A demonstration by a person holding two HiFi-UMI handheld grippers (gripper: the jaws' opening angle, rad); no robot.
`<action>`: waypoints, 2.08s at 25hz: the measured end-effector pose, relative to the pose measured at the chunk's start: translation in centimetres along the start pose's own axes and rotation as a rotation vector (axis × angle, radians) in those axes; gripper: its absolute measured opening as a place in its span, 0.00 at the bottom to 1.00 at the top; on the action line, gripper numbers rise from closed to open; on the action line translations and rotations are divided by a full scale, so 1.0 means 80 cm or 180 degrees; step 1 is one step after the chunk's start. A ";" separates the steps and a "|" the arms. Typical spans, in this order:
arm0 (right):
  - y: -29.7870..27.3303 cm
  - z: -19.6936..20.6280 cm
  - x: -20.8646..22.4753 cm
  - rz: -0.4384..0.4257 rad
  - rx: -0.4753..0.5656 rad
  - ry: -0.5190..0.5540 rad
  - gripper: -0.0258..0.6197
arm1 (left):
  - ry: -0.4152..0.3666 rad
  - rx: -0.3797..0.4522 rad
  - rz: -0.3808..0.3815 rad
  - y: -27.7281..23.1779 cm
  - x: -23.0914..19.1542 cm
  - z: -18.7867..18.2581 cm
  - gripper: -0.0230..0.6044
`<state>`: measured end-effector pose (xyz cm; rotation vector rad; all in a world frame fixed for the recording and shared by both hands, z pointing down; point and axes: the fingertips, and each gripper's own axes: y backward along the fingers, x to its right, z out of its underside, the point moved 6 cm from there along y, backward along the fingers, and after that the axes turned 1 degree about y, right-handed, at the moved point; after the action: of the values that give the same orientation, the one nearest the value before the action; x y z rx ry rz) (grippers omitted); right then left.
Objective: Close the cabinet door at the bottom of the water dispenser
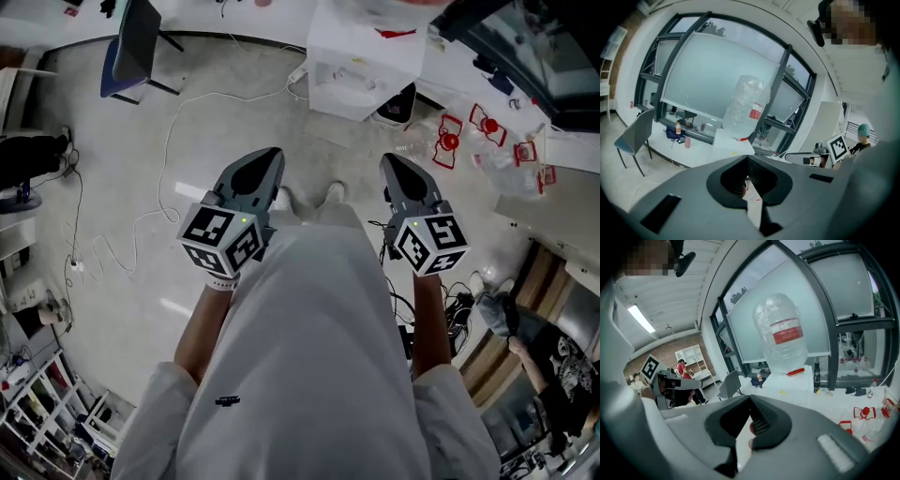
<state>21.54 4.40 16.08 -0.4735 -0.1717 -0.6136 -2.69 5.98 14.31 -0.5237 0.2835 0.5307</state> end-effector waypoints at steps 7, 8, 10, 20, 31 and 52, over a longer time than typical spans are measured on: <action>0.024 -0.031 -0.024 0.0054 0.0275 0.0426 0.05 | -0.0143 0.0145 0.0112 0.000 0.024 -0.013 0.04; 0.026 -0.033 -0.026 0.0056 0.0304 0.0452 0.06 | -0.0153 0.0167 0.0116 0.001 0.027 -0.015 0.04; 0.033 -0.038 -0.029 0.0076 0.0378 0.0493 0.06 | -0.0178 0.0206 0.0128 0.003 0.033 -0.020 0.04; 0.048 -0.064 -0.032 0.0217 0.0840 0.0546 0.06 | -0.0322 0.0367 0.0179 0.007 0.046 -0.033 0.04; 0.036 -0.069 -0.047 -0.0024 0.0708 0.0633 0.06 | -0.0335 0.0279 0.0176 0.009 0.045 -0.043 0.04; 0.034 -0.055 -0.060 -0.0006 0.0637 0.0606 0.05 | -0.0332 0.0291 0.0298 0.010 0.048 -0.039 0.04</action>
<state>19.39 6.69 9.75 -0.2200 -0.0516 -0.6327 -0.30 6.41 9.92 -0.3941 0.2324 0.6309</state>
